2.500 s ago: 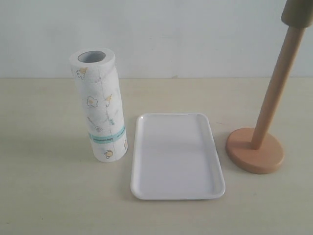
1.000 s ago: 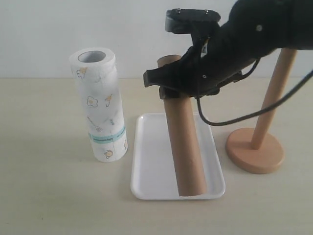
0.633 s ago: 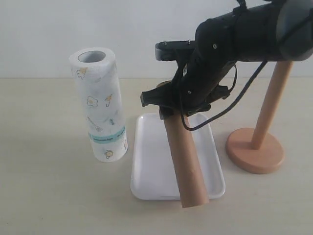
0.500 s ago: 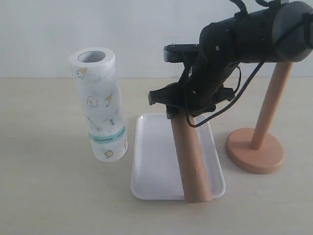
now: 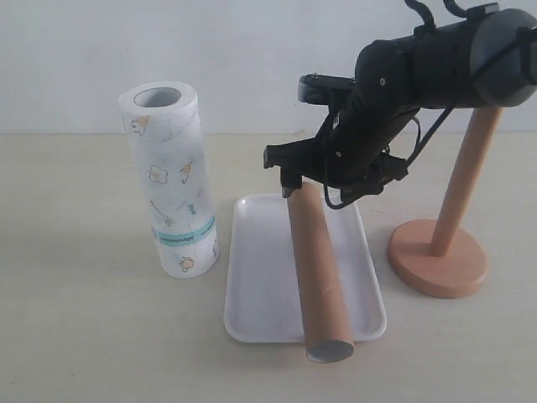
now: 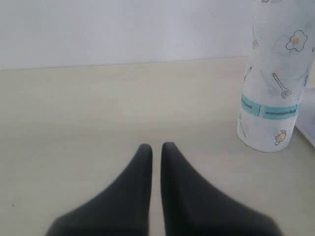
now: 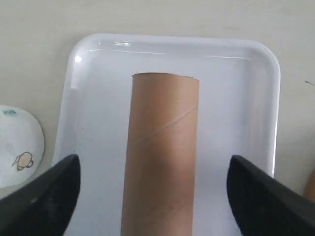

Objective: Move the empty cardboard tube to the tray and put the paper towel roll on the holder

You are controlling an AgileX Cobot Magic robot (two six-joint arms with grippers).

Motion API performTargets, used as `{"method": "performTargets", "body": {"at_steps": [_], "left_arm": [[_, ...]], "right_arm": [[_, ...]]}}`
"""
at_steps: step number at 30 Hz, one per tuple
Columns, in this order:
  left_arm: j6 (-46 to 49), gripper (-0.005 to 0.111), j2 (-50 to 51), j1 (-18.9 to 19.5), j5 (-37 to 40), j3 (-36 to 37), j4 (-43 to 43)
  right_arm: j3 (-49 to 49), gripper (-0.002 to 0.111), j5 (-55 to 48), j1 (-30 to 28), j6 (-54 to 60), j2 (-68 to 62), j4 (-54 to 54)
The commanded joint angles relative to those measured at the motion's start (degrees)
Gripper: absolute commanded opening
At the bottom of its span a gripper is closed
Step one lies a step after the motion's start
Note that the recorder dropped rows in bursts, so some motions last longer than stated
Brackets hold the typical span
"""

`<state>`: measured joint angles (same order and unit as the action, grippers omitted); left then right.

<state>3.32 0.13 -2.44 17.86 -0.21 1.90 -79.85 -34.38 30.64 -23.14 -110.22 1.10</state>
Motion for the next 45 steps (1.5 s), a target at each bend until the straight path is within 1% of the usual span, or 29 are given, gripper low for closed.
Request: {"method": "performTargets", "body": {"at_steps": [1,4,6,9,12,13,14,16,19,22,25,28,29,32,34,36,37,38,39,41,45], "left_arm": [[0.3,0.006,-0.1,0.2,-0.3,0.2,0.6],[0.3,0.006,-0.1,0.2,-0.3,0.2,0.6],[0.3,0.006,-0.1,0.2,-0.3,0.2,0.6],[0.3,0.006,-0.1,0.2,-0.3,0.2,0.6],[0.3,0.006,-0.1,0.2,-0.3,0.2,0.6],[0.3,0.006,-0.1,0.2,-0.3,0.2,0.6],[0.3,0.006,-0.1,0.2,-0.3,0.2,0.6],[0.3,0.006,-0.1,0.2,-0.3,0.2,0.6],[0.3,0.006,-0.1,0.2,-0.3,0.2,0.6],[0.3,0.006,-0.1,0.2,-0.3,0.2,0.6],[0.3,0.006,-0.1,0.2,-0.3,0.2,0.6],[0.3,0.006,-0.1,0.2,-0.3,0.2,0.6],[0.3,0.006,-0.1,0.2,-0.3,0.2,0.6],[0.3,0.006,-0.1,0.2,-0.3,0.2,0.6],[0.3,0.006,-0.1,0.2,-0.3,0.2,0.6],[0.3,0.006,-0.1,0.2,-0.3,0.2,0.6],[0.3,0.006,-0.1,0.2,-0.3,0.2,0.6],[0.3,0.006,-0.1,0.2,-0.3,0.2,0.6],[0.3,0.006,-0.1,0.2,-0.3,0.2,0.6],[0.3,0.006,-0.1,0.2,-0.3,0.2,0.6],[0.3,0.006,-0.1,0.2,-0.3,0.2,0.6]], "right_arm": [[-0.3,0.083,-0.5,-0.4,-0.5,0.2,0.1],[-0.3,0.082,-0.8,-0.4,-0.5,0.4,0.1],[-0.3,0.075,-1.6,-0.4,-0.5,1.1,0.1],[-0.3,0.052,-4.3,-0.4,-0.5,3.6,0.1],[-0.3,0.02,-8.5,-0.4,0.9,6.3,-0.2],[-0.3,0.008,-9.8,-0.4,2.9,7.2,-0.2],[-0.3,0.0,-10.9,-0.4,4.7,8.2,-0.2],[0.0,0.0,-12.0,-0.3,7.1,10.1,-0.2],[2.1,0.0,-10.2,0.9,7.3,14.5,-0.2],[7.3,0.0,-6.2,3.2,7.3,20.3,-0.5],[15.3,0.0,-1.3,6.6,6.9,27.6,-1.9],[26.9,0.0,8.9,9.5,6.6,37.5,-2.5],[31.2,0.0,14.7,10.8,6.6,41.2,-3.2],[43.2,0.0,26.9,12.7,9.8,52.3,-4.2],[48.0,0.0,30.2,12.9,11.6,57.9,-4.2],[52.1,0.0,30.1,12.9,11.6,64.5,-4.2],[54.7,0.0,28.4,12.9,11.6,70.4,-4.2],[55.5,0.0,27.7,12.9,11.6,72.7,-4.2],[55.9,0.0,24.8,12.9,11.6,77.8,-4.2],[55.9,0.0,23.9,12.9,11.6,84.1,-4.2],[55.9,0.0,23.9,12.9,11.6,92.0,-4.2]]}}
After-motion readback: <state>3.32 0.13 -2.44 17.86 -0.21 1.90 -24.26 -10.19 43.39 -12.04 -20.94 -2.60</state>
